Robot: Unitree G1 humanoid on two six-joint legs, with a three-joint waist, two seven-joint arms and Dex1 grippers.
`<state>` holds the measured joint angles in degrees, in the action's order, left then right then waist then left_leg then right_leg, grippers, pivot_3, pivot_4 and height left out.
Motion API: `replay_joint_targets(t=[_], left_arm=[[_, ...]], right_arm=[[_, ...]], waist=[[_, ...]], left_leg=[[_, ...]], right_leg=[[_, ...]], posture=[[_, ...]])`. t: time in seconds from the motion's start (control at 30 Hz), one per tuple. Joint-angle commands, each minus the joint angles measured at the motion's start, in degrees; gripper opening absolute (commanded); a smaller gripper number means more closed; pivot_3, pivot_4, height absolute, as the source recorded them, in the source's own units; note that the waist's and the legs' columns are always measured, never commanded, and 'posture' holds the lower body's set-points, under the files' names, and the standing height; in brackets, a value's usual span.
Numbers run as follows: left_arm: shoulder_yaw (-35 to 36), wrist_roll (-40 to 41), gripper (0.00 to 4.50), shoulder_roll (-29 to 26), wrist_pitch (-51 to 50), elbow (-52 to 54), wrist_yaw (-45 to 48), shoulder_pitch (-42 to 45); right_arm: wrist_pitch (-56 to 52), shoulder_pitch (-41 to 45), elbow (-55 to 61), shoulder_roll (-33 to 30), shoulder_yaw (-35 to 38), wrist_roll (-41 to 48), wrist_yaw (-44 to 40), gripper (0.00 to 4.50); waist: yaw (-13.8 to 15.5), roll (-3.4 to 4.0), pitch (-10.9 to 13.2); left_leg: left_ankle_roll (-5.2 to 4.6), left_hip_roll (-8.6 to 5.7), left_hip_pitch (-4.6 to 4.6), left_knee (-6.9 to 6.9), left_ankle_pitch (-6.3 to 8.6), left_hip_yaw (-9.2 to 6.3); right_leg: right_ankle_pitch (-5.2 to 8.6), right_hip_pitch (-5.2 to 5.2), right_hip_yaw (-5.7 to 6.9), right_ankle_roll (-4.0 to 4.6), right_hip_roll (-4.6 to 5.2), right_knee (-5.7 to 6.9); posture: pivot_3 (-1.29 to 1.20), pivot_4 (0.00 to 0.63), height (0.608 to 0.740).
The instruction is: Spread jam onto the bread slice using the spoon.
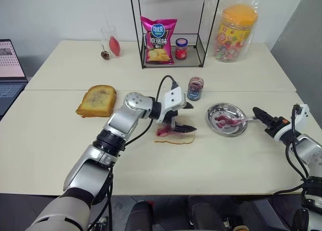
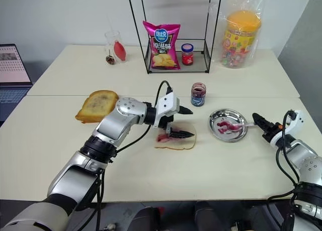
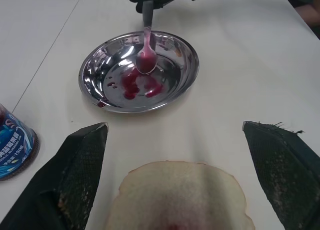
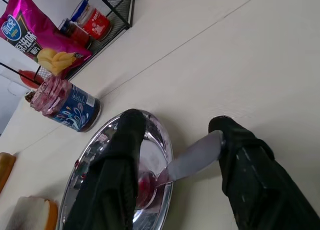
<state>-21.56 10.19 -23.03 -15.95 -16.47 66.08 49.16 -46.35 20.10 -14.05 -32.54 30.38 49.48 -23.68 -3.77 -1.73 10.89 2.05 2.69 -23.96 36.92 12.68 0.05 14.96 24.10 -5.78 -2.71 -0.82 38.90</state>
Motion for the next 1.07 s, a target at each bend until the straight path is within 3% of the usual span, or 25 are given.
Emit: replay_joint_targets(t=[0.03, 0.2, 0.5, 0.67, 0.8, 0.97, 1.07], left_arm=[[2.2, 0.0, 4.5, -0.6, 0.0, 2.4, -0.2, -0.1], [3.0, -0.2, 4.5, -0.8, -0.1, 2.2, -0.3, 0.0], [8.9, 0.1, 4.5, -2.5, -0.5, -2.5, -4.3, 2.9], [15.8, 2.2, 4.5, -12.2, -5.0, -4.2, -2.6, 3.4], [20.1, 4.9, 4.5, -24.2, -11.2, 2.0, 3.6, -5.4], [26.5, 9.6, 4.5, -32.2, -17.0, 9.7, 6.2, -15.6], [29.0, 12.1, 4.5, -34.5, -19.7, 14.1, 6.8, -20.6]], right_arm=[[3.3, 2.3, -1.8, -1.8, -0.1, -2.9, -1.8, 3.3], [4.7, 3.5, -3.8, -2.8, -1.1, -5.6, -3.3, 4.37], [11.4, 6.0, -6.9, -8.4, -3.0, -13.3, -5.7, 4.44], [7.4, 5.6, 7.1, -16.7, -11.0, -13.0, -18.6, 4.44], [3.3, 0.3, 20.8, -25.1, -18.0, -10.9, -31.9, 4.44], [1.5, -3.2, 26.6, -29.3, -19.8, -9.9, -38.3, 4.44], [1.4, -1.8, 25.2, -28.9, -19.9, -10.6, -37.9, 4.44]], waist=[[0.0, 0.0, 0.0], [0.1, 0.0, 0.0], [0.2, 0.01, 0.0], [-1.0, 0.12, 0.1], [-1.6, 0.25, 0.0], [0.0, 0.08, 0.1], [0.5, 0.05, 0.1]], left_leg=[[0.0, 0.0, 0.0, 0.0, 0.0, 0.0], [0.0, 0.0, 0.01, 0.01, 0.0, 0.0], [0.0, 0.0, 0.01, 0.02, 0.0, 0.01], [0.0, 0.01, 0.03, -0.03, 0.0, 0.0], [-0.01, 0.06, 0.11, -0.13, 0.01, -0.11], [0.0, 0.06, -0.06, -0.03, 0.02, -0.24], [0.0, 0.01, -0.13, 0.07, 0.02, -0.09]], right_leg=[[0.0, 0.0, 0.0, 0.0, 0.0, 0.0], [0.0, 0.0, 0.01, 0.0, 0.0, 0.01], [-0.01, 0.0, 0.0, 0.0, 0.0, 0.02], [-0.01, 0.07, -0.04, -0.01, -0.04, 0.07], [0.01, 0.06, 0.01, 0.01, -0.1, 0.08], [0.12, 0.03, 0.32, 0.14, 0.05, 0.08], [0.11, 0.06, 0.25, 0.1, 0.17, -0.02]], posture=[[0.0, 0.15, 0.74], [0.0, 0.15, 0.74], [0.0, 0.15, 0.74], [0.0, 0.15, 0.74], [0.0, 0.15, 0.74], [0.0, 0.15, 0.74], [0.0, 0.15, 0.74]])
